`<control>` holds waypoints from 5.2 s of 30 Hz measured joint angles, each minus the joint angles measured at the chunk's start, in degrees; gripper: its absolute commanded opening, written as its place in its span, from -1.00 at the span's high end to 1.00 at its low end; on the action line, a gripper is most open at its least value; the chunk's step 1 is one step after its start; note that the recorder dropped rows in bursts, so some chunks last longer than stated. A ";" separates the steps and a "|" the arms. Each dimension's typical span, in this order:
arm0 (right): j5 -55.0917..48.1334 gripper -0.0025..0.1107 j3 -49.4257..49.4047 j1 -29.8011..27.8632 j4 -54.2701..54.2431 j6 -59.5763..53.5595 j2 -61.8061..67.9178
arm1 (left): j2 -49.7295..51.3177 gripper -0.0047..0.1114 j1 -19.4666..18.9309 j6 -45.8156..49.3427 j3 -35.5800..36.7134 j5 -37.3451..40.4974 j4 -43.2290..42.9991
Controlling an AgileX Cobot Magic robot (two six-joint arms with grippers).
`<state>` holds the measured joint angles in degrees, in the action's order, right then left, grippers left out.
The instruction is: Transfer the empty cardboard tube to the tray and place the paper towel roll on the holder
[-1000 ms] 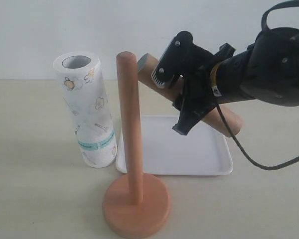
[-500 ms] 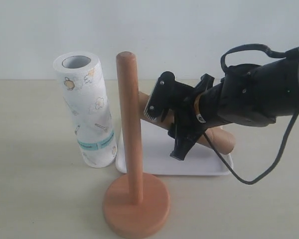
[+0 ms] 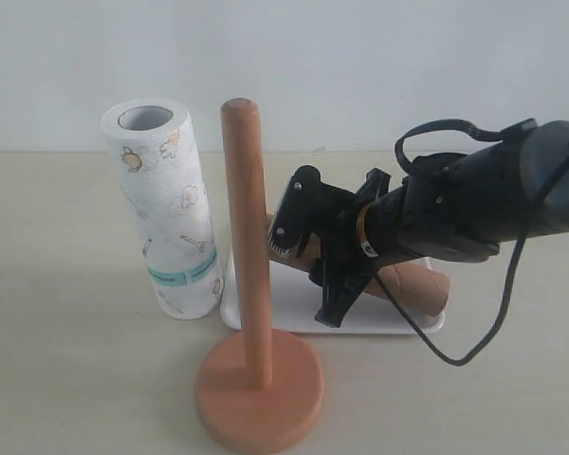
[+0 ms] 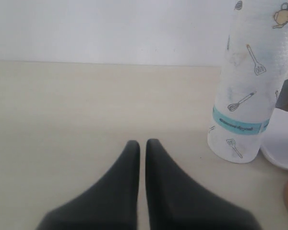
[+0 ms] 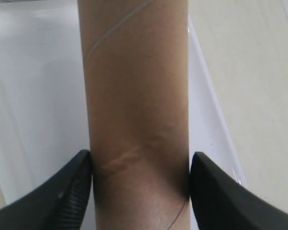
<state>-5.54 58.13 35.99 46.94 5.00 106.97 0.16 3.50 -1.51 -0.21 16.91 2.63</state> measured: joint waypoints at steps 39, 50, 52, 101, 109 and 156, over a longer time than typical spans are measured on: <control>3.25 -0.52 0.12 0.00 -0.01 -10.57 4.95 | 0.00 0.85 0.00 0.00 0.00 0.00 0.00; -2.12 -0.52 0.12 0.00 -0.01 -9.82 -1.63 | 0.00 0.85 0.00 0.00 0.00 0.00 0.00; -4.26 -0.52 0.12 0.00 -0.01 -9.24 -4.25 | 0.00 0.85 0.00 0.00 0.00 0.00 0.00; -33.90 0.96 0.12 0.00 -20.69 21.04 -40.30 | 0.00 0.85 0.00 0.00 0.00 0.00 0.00; -19.65 0.96 -12.30 0.00 -25.40 29.91 -45.22 | 0.00 0.85 0.00 0.00 0.00 0.00 0.00; -4.00 0.96 -57.90 -19.87 -23.31 31.89 -106.51 | 0.00 0.85 0.00 0.00 0.00 0.00 0.00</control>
<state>-9.54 0.23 16.12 23.63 36.89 0.47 0.16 3.50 -1.51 -0.21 16.91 2.63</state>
